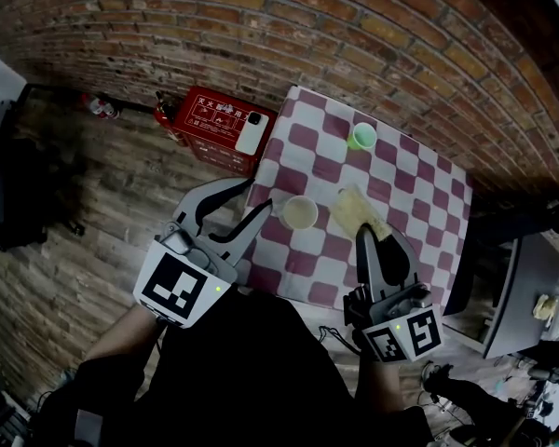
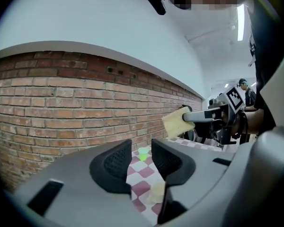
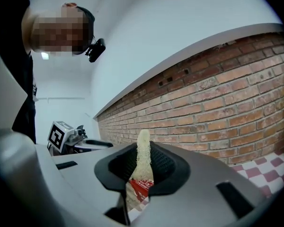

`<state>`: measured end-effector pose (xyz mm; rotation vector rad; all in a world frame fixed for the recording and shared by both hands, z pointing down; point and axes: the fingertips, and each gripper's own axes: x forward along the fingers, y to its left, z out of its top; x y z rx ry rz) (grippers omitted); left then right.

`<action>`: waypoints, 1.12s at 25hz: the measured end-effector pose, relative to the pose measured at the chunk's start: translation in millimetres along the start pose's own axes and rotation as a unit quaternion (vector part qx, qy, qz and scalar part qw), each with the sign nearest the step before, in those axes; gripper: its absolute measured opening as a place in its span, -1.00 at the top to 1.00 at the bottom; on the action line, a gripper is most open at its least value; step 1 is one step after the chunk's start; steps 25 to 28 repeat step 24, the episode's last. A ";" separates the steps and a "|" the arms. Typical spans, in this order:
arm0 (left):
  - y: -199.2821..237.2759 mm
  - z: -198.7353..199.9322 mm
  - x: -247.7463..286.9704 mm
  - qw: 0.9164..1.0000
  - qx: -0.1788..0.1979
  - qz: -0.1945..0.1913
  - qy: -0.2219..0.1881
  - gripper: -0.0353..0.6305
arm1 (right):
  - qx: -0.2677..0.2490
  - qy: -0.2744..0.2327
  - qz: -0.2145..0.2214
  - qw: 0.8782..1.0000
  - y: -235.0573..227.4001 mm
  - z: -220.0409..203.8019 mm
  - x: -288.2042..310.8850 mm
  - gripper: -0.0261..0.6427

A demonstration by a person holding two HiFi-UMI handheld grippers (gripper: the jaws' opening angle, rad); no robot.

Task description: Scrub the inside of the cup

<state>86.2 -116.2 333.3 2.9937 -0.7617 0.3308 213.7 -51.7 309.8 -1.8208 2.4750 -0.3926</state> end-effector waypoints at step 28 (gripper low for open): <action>-4.9 -0.3 -4.5 1.000 0.000 0.003 0.004 0.47 | -0.032 -0.001 -0.008 0.999 1.6 7.3 -9.6 0.69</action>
